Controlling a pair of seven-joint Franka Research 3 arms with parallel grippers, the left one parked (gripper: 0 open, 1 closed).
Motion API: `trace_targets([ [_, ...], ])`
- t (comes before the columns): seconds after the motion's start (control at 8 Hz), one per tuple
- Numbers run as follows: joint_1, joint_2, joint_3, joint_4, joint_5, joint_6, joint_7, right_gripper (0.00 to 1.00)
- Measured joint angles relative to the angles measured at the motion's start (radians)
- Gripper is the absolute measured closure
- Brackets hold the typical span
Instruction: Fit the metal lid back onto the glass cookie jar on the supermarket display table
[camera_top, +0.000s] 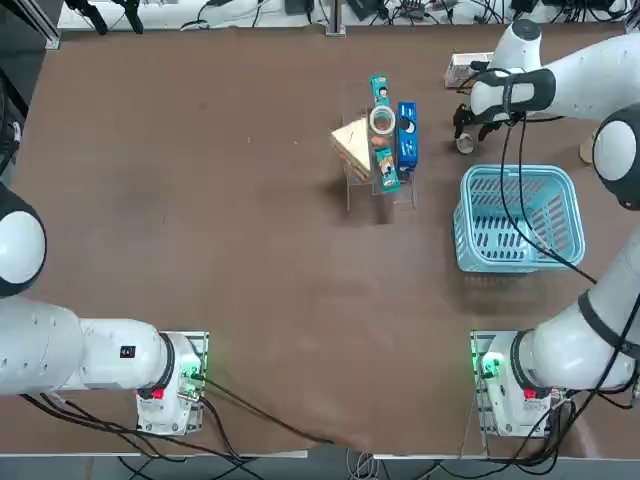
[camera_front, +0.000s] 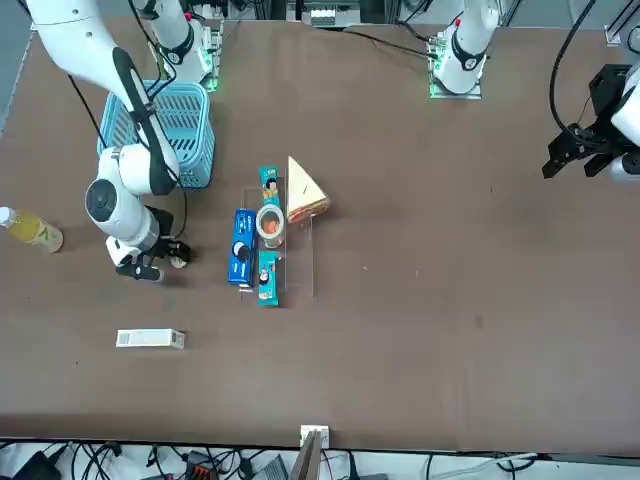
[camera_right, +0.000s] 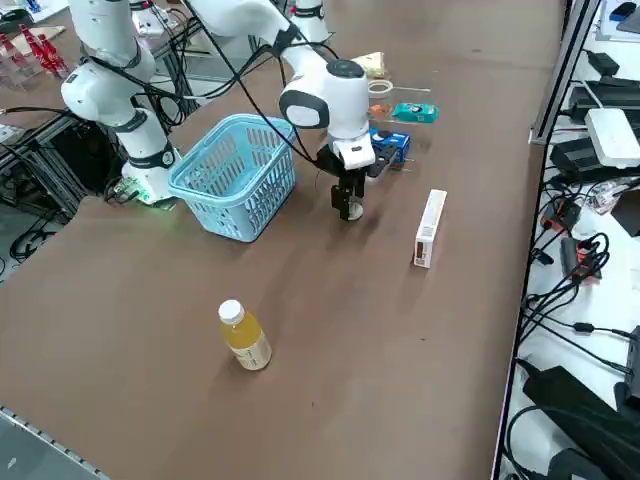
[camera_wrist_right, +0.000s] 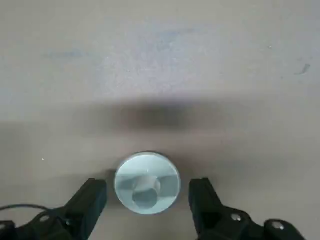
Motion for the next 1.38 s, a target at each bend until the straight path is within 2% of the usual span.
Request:
trace_targets([
  [0.38,0.001,0.007,0.002,-0.002,0.0,0.0,0.0,0.0],
  [0.75,0.001,0.009,0.002,-0.003,0.0,0.0,0.0,0.11],
  [0.88,0.001,0.009,0.003,-0.003,0.0,0.0,0.0,0.3],
  [1.0,0.001,0.009,0.003,-0.003,0.0,-0.001,0.0,0.56],
  [1.12,0.002,0.005,0.004,-0.002,0.0,-0.002,0.0,0.72],
  [1.38,0.003,0.004,0.005,-0.002,0.0,-0.002,0.0,0.73],
])
